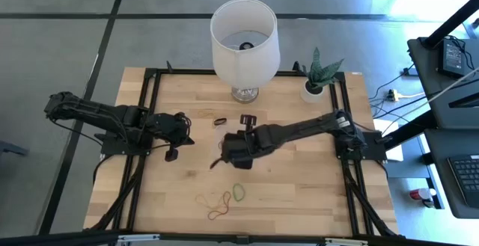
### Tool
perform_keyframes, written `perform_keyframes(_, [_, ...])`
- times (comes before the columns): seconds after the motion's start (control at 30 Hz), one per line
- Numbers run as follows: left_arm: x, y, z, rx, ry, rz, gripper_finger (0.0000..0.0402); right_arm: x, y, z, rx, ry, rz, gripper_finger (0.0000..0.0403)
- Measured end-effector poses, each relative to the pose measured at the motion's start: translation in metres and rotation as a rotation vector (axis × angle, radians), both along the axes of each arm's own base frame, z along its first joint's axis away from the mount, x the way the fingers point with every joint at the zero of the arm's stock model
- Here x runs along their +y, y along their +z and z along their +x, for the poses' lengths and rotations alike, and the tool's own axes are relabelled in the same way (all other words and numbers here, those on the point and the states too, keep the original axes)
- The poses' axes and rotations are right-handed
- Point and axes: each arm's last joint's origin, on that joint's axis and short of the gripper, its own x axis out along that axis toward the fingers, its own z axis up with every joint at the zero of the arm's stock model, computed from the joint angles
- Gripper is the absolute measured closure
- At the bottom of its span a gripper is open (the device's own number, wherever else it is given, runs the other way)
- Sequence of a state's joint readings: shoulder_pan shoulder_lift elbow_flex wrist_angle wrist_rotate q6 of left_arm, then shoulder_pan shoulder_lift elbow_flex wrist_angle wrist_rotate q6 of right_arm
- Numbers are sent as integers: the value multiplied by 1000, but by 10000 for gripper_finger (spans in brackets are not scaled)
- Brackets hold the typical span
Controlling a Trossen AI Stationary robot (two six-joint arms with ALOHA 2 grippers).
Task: Pick and place rubber bands into bin
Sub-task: Put the blue rubber band into the container, then put the left yellow rubber band into the container
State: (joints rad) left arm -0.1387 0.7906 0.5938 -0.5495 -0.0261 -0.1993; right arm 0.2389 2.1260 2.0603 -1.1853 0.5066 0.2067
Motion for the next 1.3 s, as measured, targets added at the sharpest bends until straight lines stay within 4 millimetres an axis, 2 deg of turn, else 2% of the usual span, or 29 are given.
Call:
perform_keyframes(0.17, [0, 0, 0, 1, 13, -9, 398, -28, -42, 9, 18, -48, 58, 401])
perform_keyframes(0.33, [0, 0, 0, 1, 24, -14, 399, -42, -85, 10, 10, -49, 168, 385])
perform_keyframes(0.43, [0, 0, 0, 1, 24, -14, 395, -45, -100, 8, 16, -35, 238, 367])
perform_keyframes(0.53, [1, 0, 0, -1, 37, -2, 394, -47, -107, 8, 22, -8, 290, 346])
perform_keyframes(0.93, [6, 1, 1, -28, 172, 120, 391, -68, -101, 5, 90, 147, 354, 210])
perform_keyframes(1.0, [6, 1, 1, -30, 184, 132, 389, -72, -91, 0, 108, 173, 362, 191])
perform_keyframes(1.1, [7, 1, 1, -34, 207, 153, 387, -77, -64, -6, 49, 204, 357, 173])
perform_keyframes(1.3, [9, 5, 3, -87, 273, 194, 384, -88, -4, -37, -63, 249, 319, 182])
